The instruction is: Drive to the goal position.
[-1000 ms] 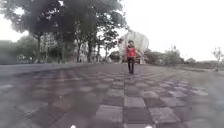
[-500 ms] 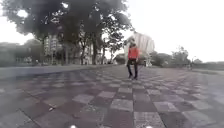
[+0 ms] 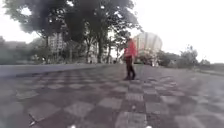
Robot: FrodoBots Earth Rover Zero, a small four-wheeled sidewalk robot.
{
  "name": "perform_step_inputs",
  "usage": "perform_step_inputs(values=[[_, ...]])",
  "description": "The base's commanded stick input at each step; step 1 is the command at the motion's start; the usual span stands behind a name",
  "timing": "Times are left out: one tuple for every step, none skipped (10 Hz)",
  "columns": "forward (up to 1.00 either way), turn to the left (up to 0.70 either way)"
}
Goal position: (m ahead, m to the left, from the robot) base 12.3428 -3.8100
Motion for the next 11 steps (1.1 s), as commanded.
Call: perform_step_inputs(values=[[1.0,-0.31],[1.0,-0.31],[1.0,-0.31],[1.0,-0.31],[1.0,-0.31],[1.0,-0.31],[1.0,-0.31],[1.0,-0.31],[1.0,-0.31],[1.0,-0.31],[1.0,-0.31]])
